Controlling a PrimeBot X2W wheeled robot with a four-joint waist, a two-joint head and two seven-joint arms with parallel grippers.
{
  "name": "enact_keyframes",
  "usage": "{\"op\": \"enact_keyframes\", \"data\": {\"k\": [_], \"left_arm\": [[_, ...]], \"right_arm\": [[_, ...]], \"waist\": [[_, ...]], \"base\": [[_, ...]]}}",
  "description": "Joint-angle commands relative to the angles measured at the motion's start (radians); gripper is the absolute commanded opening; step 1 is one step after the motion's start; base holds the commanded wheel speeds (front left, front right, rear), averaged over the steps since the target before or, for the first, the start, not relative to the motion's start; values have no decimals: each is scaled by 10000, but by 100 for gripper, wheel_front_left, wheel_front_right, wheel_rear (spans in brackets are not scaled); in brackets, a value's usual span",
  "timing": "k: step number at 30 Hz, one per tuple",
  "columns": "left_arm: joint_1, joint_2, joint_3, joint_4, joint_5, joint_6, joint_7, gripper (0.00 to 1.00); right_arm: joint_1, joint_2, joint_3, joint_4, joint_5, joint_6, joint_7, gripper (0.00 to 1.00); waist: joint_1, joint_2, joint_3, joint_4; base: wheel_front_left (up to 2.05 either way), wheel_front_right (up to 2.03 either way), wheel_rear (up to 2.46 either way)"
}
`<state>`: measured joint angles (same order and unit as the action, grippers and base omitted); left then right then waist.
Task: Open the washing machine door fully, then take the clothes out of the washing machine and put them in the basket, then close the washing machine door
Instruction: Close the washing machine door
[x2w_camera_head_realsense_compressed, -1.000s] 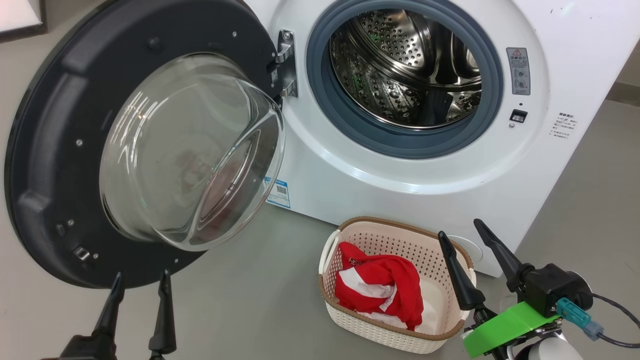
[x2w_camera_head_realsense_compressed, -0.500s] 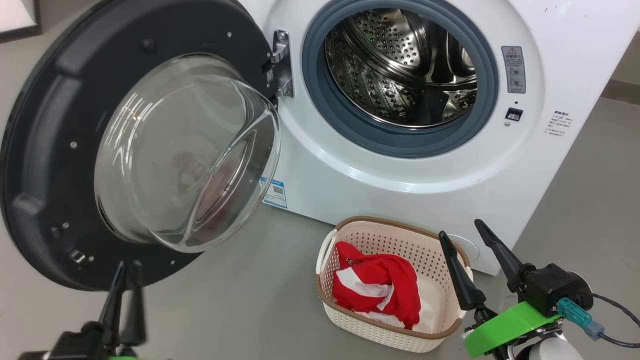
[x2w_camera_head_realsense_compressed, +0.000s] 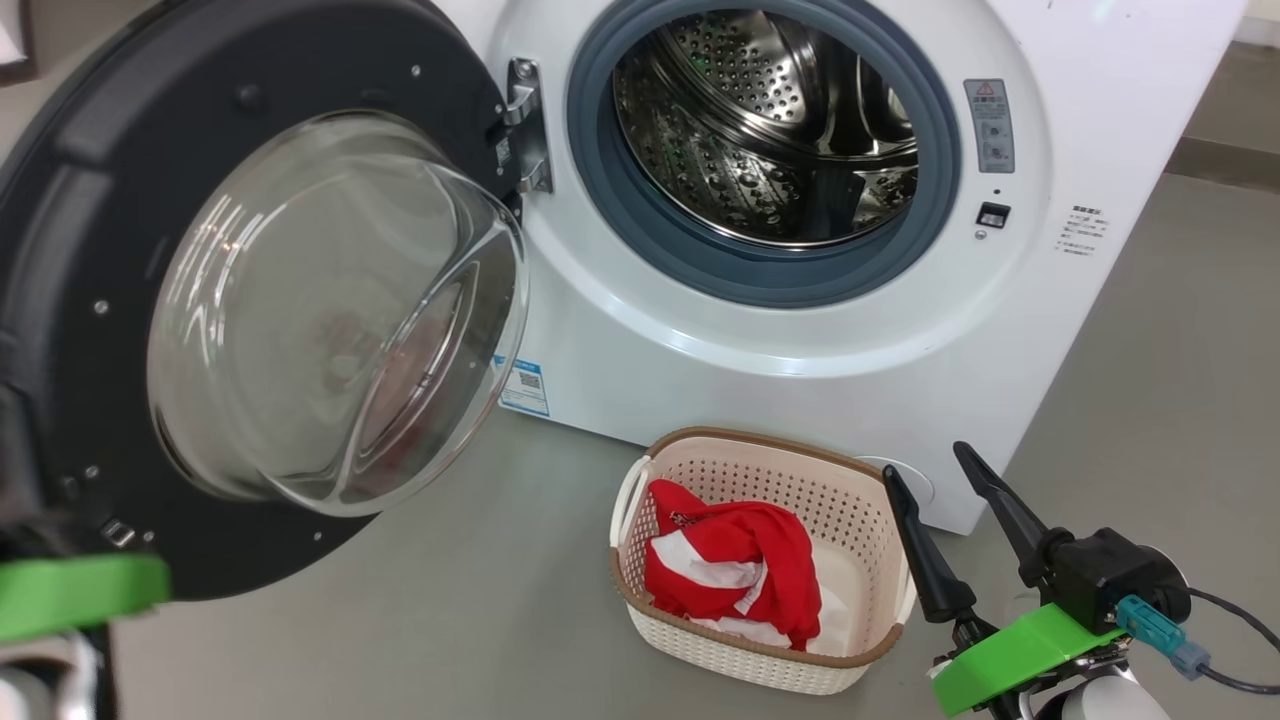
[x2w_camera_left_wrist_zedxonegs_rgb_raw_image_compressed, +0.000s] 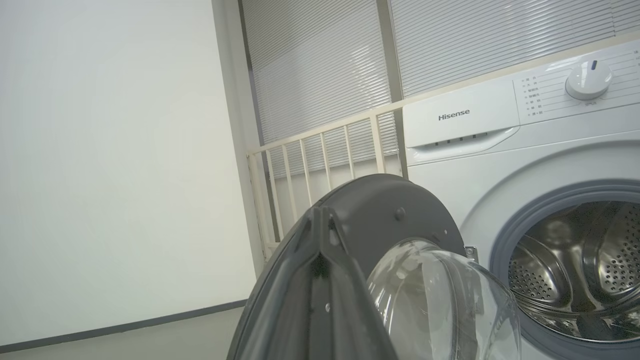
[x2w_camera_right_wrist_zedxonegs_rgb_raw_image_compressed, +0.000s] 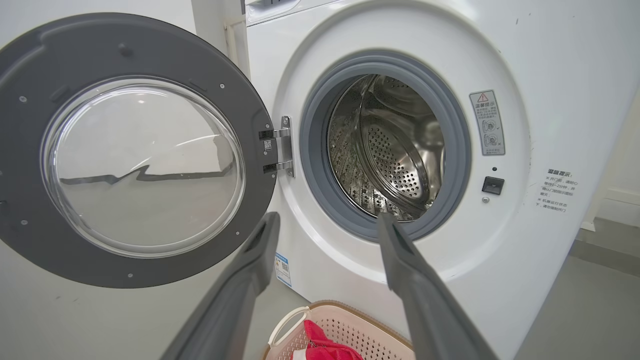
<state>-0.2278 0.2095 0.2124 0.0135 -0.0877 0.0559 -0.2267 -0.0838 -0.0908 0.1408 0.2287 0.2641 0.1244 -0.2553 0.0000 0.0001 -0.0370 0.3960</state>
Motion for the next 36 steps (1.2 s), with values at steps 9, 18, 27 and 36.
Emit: {"op": "enact_keyframes", "data": {"k": [9,18,27,36], "left_arm": [[-2316,760,1805,980,-2028,-8,603,0],[-4517,434,3983,3802,-6534,25,3289,0],[-5466,865,4677,5634,-8175,886,5798,0],[-5435,1368,4724,6597,-8534,1200,7151,0]], "right_arm": [[-290,-105,180,-137,89,63,-65,100],[-316,-117,101,122,-13,63,-65,100],[-338,-148,222,231,-38,63,-65,100],[-377,-161,428,305,52,63,-65,100]], "waist": [[0,-1,67,-255],[0,-1,129,-374],[0,-1,124,-425],[0,-1,148,-619]], "base": [[0,0,0],[0,0,0],[0,0,0],[0,0,0]]}}
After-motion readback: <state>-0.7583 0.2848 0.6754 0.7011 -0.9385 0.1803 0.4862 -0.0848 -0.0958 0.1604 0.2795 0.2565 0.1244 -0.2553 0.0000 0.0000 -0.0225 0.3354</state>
